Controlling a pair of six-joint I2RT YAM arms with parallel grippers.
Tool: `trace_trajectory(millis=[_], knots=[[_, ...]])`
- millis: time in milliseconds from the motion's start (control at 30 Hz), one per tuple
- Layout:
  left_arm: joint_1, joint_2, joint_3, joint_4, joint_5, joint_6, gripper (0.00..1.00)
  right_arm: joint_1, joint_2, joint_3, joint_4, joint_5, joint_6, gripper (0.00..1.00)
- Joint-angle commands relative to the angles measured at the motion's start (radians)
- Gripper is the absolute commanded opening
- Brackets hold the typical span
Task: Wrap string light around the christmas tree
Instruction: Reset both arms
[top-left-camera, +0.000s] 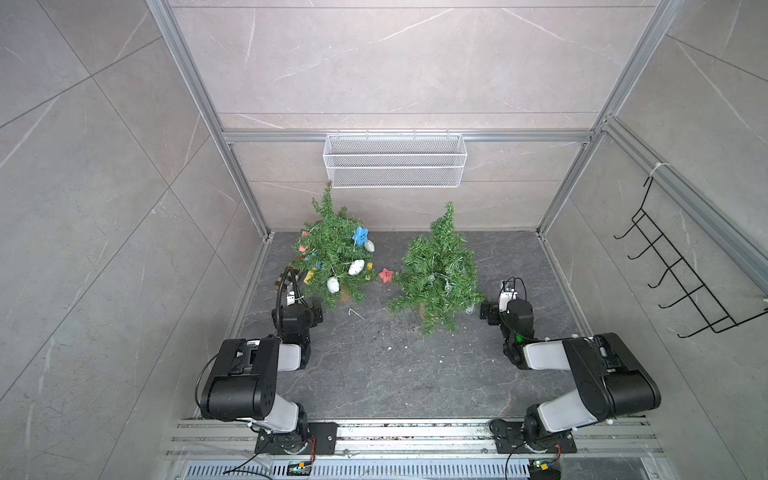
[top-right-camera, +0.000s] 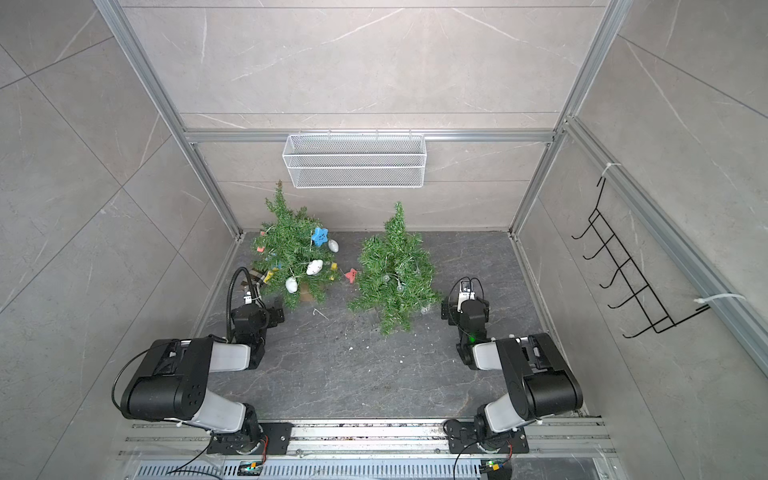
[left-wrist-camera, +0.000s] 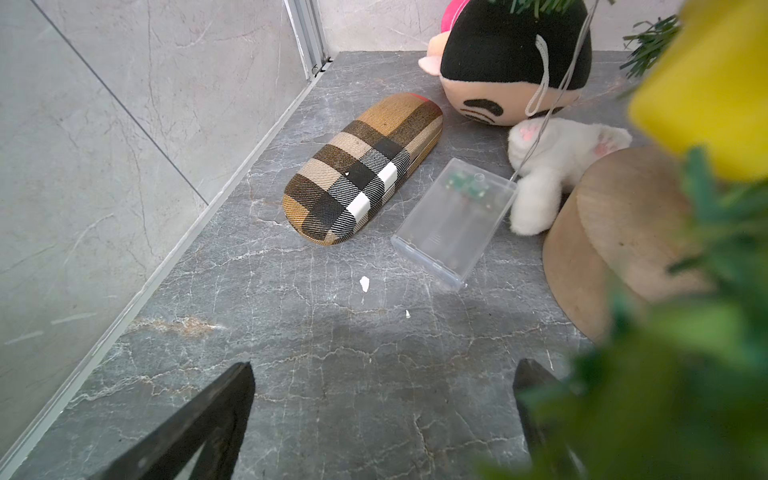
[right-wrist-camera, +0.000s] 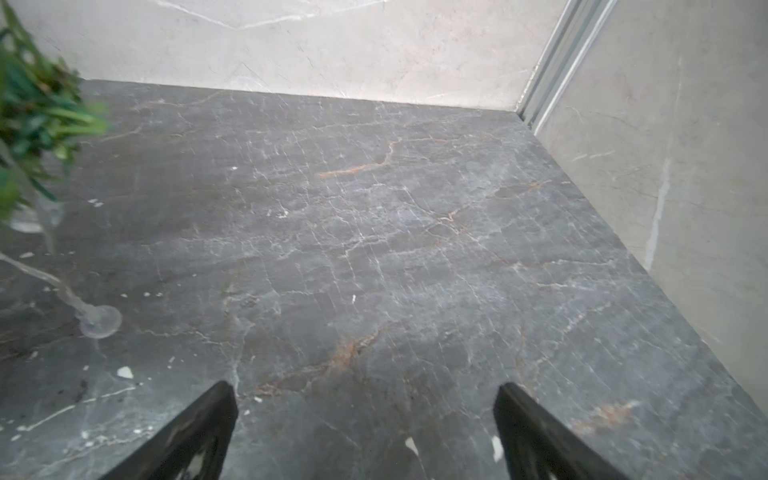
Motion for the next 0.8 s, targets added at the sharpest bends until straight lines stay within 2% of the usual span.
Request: trace_trajectory(millis=[0, 100, 167, 267, 333, 400, 767], knots=[[0.001, -0.005, 0.02, 0.046, 0.001, -0.01, 1.0, -0.003, -0.004, 0.015, 0.026, -0.022, 0.025, 0.99], [0.001, -0.005, 0.02, 0.046, 0.001, -0.01, 1.0, -0.003, -0.011, -0.025, 0.098, 0.002, 0.036, 0.99], [0.0, -0.005, 0.02, 0.047, 0.001, -0.01, 1.0, -0.002, -0.032, -0.041, 0.118, -0.027, 0.022, 0.99], [0.001, -0.005, 0.02, 0.046, 0.001, -0.009, 1.0, -0.002, -0.035, 0.004, 0.02, -0.013, 0.025, 0.99], [0.001, -0.005, 0.02, 0.045, 0.002, -0.01, 1.0, -0.003, 0.01, 0.001, 0.085, 0.021, 0.031, 0.99], [0.001, -0.005, 0.019, 0.045, 0.003, -0.01, 1.0, -0.004, -0.011, 0.013, 0.019, 0.025, 0.046, 0.99], [0.002, -0.005, 0.02, 0.046, 0.002, -0.013, 1.0, -0.002, -0.004, 0.01, 0.041, 0.033, 0.036, 0.99]])
